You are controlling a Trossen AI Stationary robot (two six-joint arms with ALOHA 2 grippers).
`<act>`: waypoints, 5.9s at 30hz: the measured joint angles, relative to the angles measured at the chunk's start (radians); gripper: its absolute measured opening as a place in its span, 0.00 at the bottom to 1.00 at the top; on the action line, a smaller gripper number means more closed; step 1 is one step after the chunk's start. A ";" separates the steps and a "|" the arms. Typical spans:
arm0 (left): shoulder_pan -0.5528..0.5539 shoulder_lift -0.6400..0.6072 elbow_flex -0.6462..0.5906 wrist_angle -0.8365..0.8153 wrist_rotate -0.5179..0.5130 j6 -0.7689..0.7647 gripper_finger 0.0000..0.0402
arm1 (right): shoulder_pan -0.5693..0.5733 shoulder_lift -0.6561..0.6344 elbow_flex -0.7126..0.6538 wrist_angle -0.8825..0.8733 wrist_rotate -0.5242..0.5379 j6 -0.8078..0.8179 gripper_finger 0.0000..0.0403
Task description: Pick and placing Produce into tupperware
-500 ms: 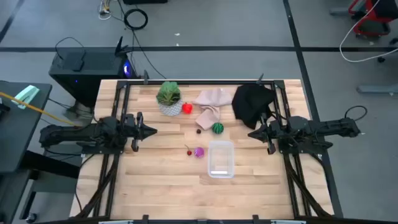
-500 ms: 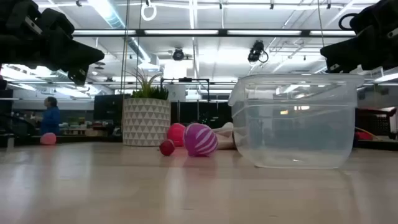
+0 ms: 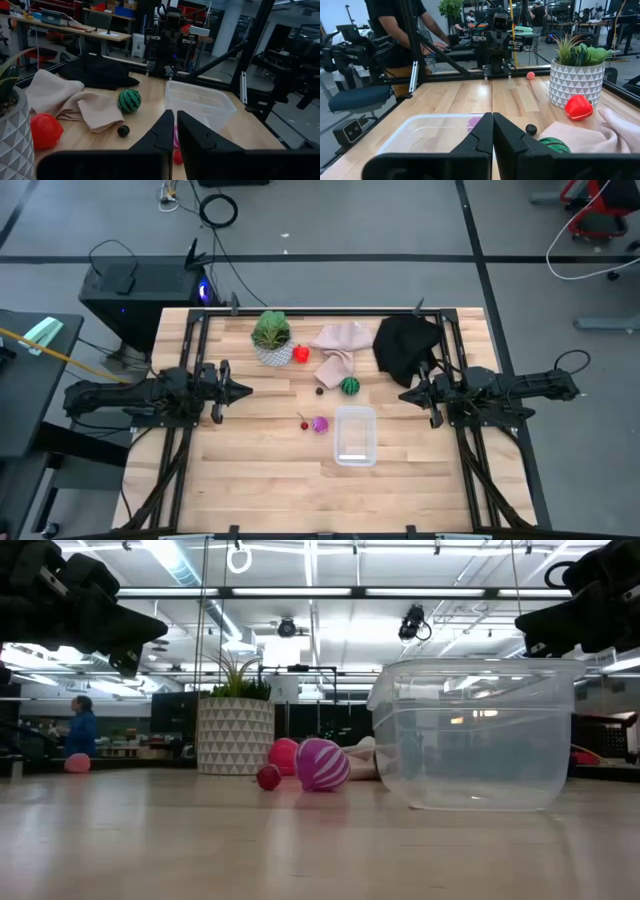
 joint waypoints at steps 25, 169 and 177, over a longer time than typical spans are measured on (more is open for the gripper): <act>0.000 0.000 0.000 0.000 0.000 0.000 0.09 | 0.000 0.000 0.000 0.000 0.000 0.000 0.03; 0.001 0.110 0.347 0.861 -0.478 0.412 0.06 | 0.000 0.035 0.141 0.946 0.484 -0.002 0.03; 0.001 0.230 0.467 0.861 -0.545 0.473 0.09 | 0.000 0.176 0.321 0.908 0.632 -0.101 0.04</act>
